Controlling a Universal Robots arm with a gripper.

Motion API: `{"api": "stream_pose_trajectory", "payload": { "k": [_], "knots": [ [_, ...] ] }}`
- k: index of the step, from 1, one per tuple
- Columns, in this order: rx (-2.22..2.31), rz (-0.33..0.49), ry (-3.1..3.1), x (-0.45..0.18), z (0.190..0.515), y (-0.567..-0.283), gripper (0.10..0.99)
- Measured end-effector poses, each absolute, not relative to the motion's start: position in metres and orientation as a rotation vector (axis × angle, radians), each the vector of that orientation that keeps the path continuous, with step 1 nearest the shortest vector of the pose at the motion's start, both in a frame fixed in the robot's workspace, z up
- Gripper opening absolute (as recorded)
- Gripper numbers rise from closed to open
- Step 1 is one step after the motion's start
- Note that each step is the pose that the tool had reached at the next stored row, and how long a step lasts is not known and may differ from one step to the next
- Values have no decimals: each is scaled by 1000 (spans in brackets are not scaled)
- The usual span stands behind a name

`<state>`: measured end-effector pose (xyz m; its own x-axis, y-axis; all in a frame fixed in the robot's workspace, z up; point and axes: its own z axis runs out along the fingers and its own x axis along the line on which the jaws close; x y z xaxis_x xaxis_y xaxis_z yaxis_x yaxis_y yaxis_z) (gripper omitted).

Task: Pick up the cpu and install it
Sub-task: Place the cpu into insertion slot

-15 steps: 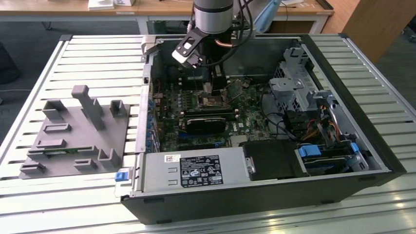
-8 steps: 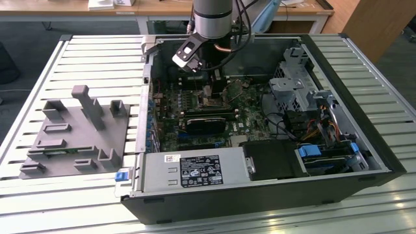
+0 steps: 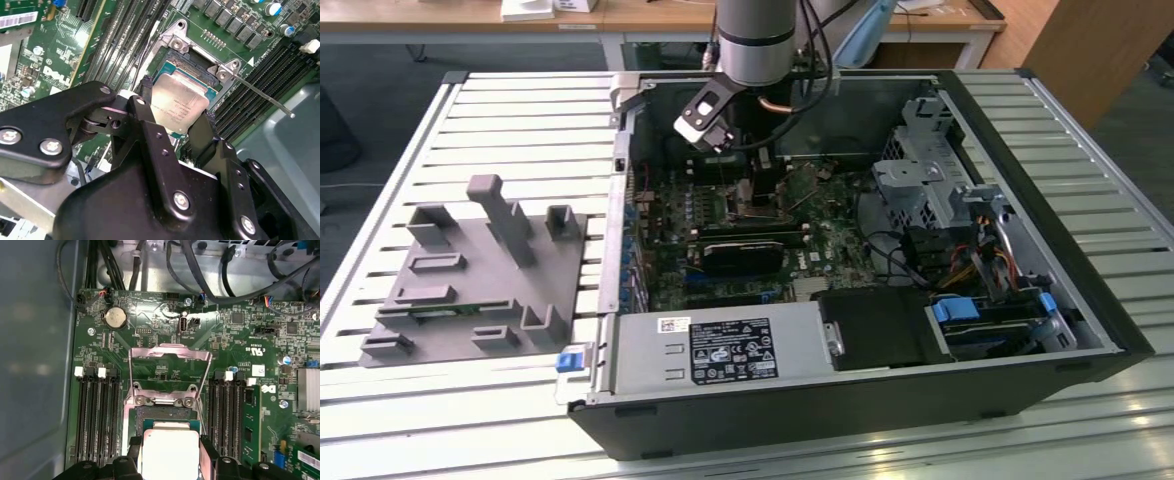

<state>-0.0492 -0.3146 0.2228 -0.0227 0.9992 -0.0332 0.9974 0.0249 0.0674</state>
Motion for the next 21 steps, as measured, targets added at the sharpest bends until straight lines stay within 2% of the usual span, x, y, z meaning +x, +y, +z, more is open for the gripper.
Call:
{"api": "stream_pose_trajectory", "payload": {
  "k": [21],
  "knots": [
    [2163,37,2179,-49,203,-312,537]
  ]
}}
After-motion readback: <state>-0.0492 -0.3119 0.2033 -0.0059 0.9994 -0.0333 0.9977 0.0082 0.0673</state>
